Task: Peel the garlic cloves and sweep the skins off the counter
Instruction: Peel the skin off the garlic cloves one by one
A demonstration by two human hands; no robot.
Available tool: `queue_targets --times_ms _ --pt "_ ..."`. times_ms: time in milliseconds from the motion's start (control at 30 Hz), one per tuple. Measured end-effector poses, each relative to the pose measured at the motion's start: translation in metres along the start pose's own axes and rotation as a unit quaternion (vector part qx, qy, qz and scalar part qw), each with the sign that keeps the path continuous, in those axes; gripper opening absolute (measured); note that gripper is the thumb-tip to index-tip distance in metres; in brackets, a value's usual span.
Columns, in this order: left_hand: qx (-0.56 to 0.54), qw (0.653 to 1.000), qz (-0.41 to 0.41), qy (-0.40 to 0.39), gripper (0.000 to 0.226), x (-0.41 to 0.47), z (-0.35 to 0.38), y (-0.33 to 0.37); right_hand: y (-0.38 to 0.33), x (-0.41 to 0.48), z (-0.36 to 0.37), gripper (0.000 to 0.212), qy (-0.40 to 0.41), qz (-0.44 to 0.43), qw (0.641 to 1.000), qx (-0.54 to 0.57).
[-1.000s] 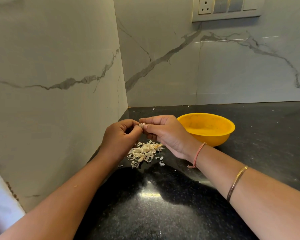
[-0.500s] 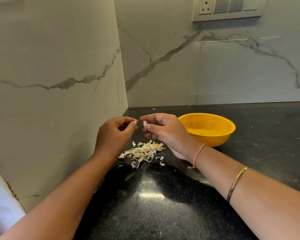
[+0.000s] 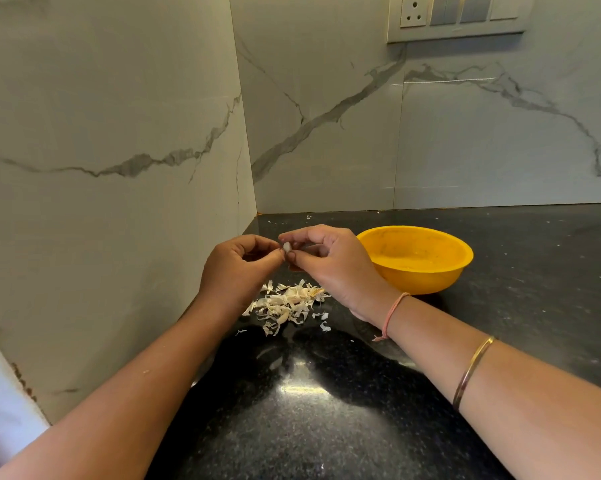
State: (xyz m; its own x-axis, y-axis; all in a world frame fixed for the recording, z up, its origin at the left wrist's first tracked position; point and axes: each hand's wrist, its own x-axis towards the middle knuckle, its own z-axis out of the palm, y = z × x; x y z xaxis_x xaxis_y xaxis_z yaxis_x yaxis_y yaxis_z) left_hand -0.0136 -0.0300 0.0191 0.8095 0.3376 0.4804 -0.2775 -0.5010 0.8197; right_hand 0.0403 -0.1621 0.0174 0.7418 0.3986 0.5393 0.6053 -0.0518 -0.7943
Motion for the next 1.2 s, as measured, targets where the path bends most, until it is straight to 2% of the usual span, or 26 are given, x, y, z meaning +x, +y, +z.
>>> queue_targets --times_ms 133,300,467,767,933,1067,1200 --pt "-0.005 1.000 -0.013 0.008 0.018 0.0009 0.0017 0.0002 0.0020 0.0016 0.0016 0.024 0.014 -0.056 0.994 -0.092" --pt "-0.014 1.000 -0.021 0.018 0.018 0.0006 0.0022 0.0001 0.0012 0.0008 0.0048 0.024 0.031 -0.109 0.986 -0.124" --pt "-0.018 0.999 -0.037 0.017 0.017 0.0011 0.0046 0.0001 0.0013 0.0005 0.0045 0.023 0.037 -0.089 0.988 -0.120" --pt "-0.007 0.999 -0.039 0.013 0.016 0.0001 0.0047 0.0008 0.0015 0.0000 0.0028 0.018 0.000 0.042 0.998 0.048" --pt "-0.022 0.999 -0.045 0.014 0.018 0.0003 0.0051 0.0016 -0.0011 -0.0014 0.0013 0.020 -0.033 0.100 0.981 0.161" --pt "-0.034 0.998 -0.052 0.030 0.017 0.0016 0.0041 0.0016 -0.0026 -0.0010 -0.0001 0.018 -0.065 0.145 0.951 0.264" --pt "-0.044 0.996 -0.060 0.049 0.017 0.0023 0.0012 0.0009 -0.0027 -0.0008 -0.0006 0.018 -0.057 0.151 0.946 0.281"
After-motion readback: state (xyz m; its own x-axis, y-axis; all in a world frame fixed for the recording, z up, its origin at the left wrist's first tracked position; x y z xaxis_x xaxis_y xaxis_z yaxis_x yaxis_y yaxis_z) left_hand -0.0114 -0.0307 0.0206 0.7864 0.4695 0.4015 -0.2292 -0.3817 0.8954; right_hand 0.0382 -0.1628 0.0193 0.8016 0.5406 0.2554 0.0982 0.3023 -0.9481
